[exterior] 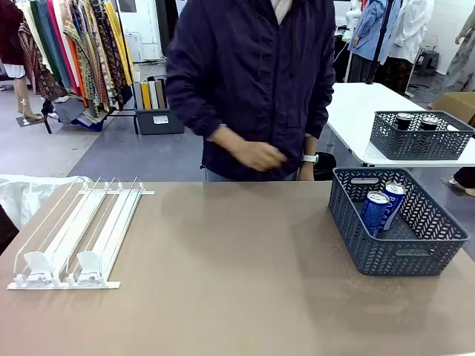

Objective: Retrieve and store the cans from the dispenser.
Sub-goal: Pick up one can from the Automatic Can Dispenser and place it in the middle of the table.

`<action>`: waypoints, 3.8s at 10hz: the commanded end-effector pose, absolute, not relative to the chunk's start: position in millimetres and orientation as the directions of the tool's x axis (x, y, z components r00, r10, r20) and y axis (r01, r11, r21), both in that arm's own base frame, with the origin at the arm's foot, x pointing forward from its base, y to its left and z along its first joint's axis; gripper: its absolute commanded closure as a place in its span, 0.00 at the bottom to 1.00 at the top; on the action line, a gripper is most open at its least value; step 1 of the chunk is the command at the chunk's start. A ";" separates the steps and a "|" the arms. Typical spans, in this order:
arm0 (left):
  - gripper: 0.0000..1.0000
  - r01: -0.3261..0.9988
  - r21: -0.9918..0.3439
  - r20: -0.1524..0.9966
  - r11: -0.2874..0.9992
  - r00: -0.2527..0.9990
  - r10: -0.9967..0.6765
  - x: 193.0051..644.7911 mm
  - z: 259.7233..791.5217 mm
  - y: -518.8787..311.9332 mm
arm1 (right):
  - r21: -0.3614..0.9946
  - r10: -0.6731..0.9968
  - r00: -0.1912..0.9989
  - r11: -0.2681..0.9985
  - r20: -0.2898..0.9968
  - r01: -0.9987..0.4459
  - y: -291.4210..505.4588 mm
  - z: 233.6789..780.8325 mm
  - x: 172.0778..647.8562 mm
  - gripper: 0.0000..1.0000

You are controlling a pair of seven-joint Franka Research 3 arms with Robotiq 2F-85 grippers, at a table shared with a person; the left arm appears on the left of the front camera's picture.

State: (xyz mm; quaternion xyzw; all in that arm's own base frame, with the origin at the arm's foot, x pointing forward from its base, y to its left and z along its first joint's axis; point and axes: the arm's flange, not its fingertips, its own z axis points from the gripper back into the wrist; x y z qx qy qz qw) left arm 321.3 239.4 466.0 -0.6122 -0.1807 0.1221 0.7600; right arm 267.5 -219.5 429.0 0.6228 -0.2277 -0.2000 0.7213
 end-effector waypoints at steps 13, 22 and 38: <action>0.00 0.053 -0.976 0.137 0.210 0.902 0.410 320.2 468.3 239.2 | 0.991 -0.571 0.817 0.136 0.077 0.001 -219.0 431.9 267.6 0.00; 0.00 0.053 -0.976 0.137 0.210 0.902 0.410 320.2 468.3 239.2 | 0.991 -0.571 0.817 0.136 0.077 0.001 -219.0 431.9 267.6 0.00; 0.00 0.053 -0.976 0.137 0.210 0.902 0.410 320.2 468.3 239.2 | 0.991 -0.571 0.817 0.136 0.077 0.001 -219.0 431.9 267.6 0.00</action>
